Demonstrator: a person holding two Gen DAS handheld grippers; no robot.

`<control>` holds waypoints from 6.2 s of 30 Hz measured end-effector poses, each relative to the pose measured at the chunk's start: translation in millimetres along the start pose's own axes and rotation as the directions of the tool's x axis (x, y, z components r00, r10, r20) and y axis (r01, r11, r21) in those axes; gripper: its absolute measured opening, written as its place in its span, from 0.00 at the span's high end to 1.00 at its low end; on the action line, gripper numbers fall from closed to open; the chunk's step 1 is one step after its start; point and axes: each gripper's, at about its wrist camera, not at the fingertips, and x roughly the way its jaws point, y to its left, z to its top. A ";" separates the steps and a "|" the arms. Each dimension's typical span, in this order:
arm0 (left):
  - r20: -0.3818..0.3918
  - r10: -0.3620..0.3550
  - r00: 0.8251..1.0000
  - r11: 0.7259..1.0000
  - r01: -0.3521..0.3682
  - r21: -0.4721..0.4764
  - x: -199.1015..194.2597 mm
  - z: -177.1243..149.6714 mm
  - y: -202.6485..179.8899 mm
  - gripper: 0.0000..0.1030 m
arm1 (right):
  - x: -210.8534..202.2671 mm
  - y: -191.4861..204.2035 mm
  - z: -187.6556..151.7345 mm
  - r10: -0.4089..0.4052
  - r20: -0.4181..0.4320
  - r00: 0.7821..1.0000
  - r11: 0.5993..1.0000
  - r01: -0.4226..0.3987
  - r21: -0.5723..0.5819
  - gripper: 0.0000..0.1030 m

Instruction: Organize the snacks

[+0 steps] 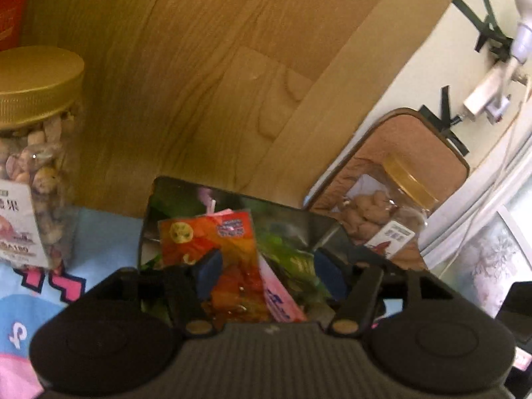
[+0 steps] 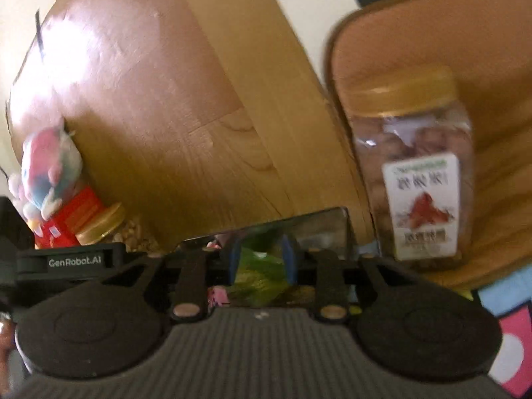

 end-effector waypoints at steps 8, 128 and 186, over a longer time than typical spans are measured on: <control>0.074 0.041 0.996 0.999 -0.043 0.029 -52.3 -24.3 -12.8 0.39 | -40.4 -2.6 -26.4 0.034 0.031 0.999 0.997 -0.035 0.066 0.69; 0.297 0.309 0.903 0.919 -0.364 0.152 -142.0 -209.0 -10.2 0.00 | -178.7 93.3 -160.3 -0.117 0.121 0.986 0.989 0.127 -0.079 0.26; 0.364 0.260 0.894 0.926 -0.338 0.170 -152.1 -213.6 -10.4 0.00 | -213.8 108.2 -172.4 -0.177 0.148 0.973 0.981 0.186 -0.049 0.26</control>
